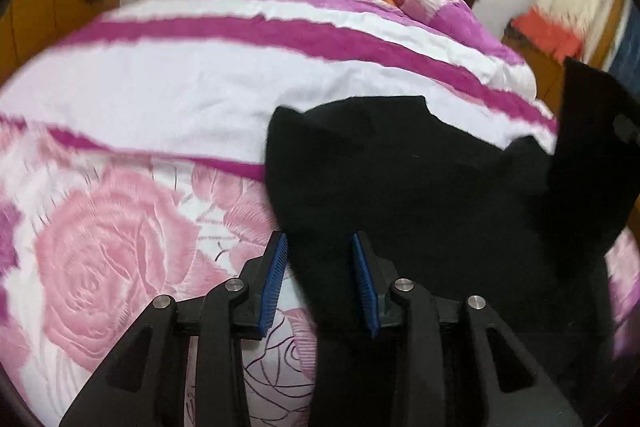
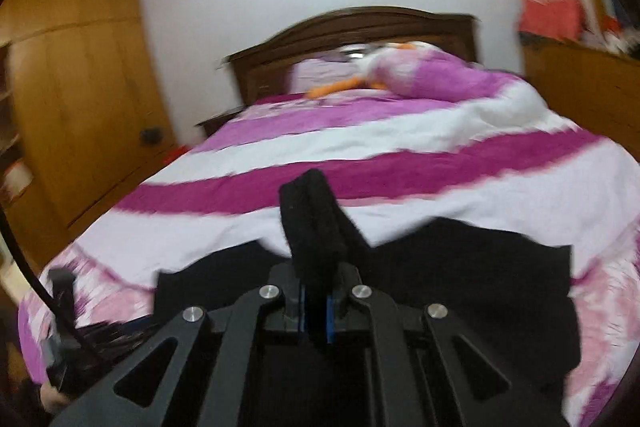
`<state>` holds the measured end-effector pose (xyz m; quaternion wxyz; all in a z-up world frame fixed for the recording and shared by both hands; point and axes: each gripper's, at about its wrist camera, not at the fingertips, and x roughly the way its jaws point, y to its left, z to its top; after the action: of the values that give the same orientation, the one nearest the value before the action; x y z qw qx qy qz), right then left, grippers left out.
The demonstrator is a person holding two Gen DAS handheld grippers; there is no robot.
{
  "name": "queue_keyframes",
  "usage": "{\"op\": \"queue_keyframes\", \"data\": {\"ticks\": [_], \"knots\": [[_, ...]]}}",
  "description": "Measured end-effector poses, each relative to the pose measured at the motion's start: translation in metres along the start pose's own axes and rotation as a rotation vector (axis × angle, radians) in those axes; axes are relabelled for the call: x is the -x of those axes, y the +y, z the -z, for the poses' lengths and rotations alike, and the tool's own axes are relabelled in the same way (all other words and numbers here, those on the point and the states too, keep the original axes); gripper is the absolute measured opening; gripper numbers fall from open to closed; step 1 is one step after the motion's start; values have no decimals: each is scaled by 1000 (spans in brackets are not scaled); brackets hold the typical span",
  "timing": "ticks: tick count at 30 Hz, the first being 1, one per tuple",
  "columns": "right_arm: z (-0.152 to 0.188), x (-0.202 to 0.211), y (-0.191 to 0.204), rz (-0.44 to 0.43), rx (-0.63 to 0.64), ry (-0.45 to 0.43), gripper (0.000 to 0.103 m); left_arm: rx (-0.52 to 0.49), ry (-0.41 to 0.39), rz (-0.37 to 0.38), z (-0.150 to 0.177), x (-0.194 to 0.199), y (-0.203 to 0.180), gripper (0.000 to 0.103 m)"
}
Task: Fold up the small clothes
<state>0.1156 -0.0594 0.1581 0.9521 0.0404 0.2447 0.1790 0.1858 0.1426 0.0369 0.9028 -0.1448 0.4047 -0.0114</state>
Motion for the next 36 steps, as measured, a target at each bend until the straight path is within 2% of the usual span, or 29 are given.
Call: {"op": "queue_keyframes", "data": {"ticks": [2, 4, 7, 9, 12, 18, 25, 26, 27, 28, 30, 31, 33, 36], "knots": [[2, -17, 44, -31, 70, 11, 6, 18, 4, 19, 0, 3, 6, 20], [8, -39, 86, -48, 130, 55, 6, 0, -1, -2, 1, 10, 6, 20], [20, -60, 120, -17, 199, 94, 6, -45, 5, -165, 3, 18, 9, 20], [26, -65, 128, 1, 229, 111, 6, -34, -4, -206, 4, 26, 17, 20], [36, -66, 141, -9, 254, 146, 6, 21, -8, -183, 2, 37, 33, 20], [53, -76, 157, -36, 294, 246, 6, 70, -8, -185, 3, 46, 50, 20], [73, -81, 158, -88, 294, 336, 7, 21, -20, -178, -3, 43, 35, 20], [74, -82, 157, -104, 280, 347, 11, 15, -27, -174, -4, 44, 33, 20], [74, -82, 155, -149, 263, 356, 18, 14, -36, -165, -5, 47, 32, 20], [74, -76, 154, -206, 266, 342, 21, 23, -57, -150, -5, 54, 31, 20], [74, -57, 154, -247, 295, 293, 52, 30, -100, -137, -5, 67, 28, 20], [74, -39, 150, -256, 298, 258, 58, 17, -132, -126, -4, 76, 23, 20], [74, -8, 139, -280, 284, 214, 60, -14, -183, -102, -2, 94, 11, 24], [77, 42, 113, -251, 270, 191, 60, -48, -197, -65, 4, 115, -14, 27]]}}
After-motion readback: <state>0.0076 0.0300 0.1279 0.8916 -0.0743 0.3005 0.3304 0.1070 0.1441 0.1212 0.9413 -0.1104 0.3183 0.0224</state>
